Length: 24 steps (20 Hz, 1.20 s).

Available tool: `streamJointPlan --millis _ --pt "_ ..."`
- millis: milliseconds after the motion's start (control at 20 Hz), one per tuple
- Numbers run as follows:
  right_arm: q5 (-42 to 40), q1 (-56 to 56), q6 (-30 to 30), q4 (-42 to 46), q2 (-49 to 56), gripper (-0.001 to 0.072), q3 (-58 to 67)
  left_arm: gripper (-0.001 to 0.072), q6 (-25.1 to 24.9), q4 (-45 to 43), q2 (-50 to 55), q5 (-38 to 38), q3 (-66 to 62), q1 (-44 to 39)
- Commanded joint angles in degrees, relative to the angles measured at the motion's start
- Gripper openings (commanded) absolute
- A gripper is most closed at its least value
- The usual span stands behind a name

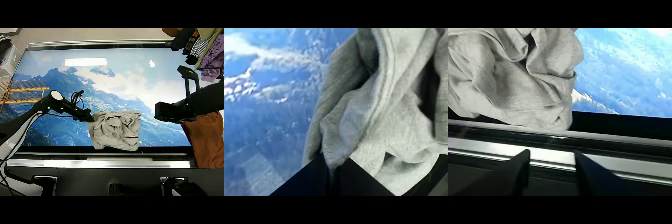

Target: Fold the clothes and pants, and hang the long-sleeved shirts on hangers.

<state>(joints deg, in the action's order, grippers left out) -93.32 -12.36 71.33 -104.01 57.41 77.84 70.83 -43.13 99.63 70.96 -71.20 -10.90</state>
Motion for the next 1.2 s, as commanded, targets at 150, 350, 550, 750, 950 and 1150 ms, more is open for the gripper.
streamJointPlan --millis 150,350,550,750,950,1150 --pt "25.1 0.0 -19.7 4.4 -0.4 0.0371 2.9 0.0019 -2.5 6.7 -0.1 2.8 -1.8 1.6" --pt "34.1 11.4 -46.3 14.3 -0.1 0.0327 6.5 0.0019 -2.3 6.8 -0.1 5.6 -1.8 2.7" --pt "23.7 34.1 -11.9 -13.6 6.6 0.0396 6.4 0.0019 -2.3 6.8 -0.1 5.6 -1.8 2.7" --pt "2.8 36.3 18.2 -21.4 19.1 0.0490 4.2 0.0019 -2.3 6.8 -0.1 5.8 -1.8 2.7" --pt "11.8 30.6 30.1 -29.8 24.9 0.0491 -5.4 0.0019 -2.3 6.8 -0.1 5.7 -1.8 2.7" --pt "15.7 22.5 36.3 -29.7 30.2 0.0503 -11.6 0.0019 -2.3 6.8 -0.1 5.7 -1.8 2.7"
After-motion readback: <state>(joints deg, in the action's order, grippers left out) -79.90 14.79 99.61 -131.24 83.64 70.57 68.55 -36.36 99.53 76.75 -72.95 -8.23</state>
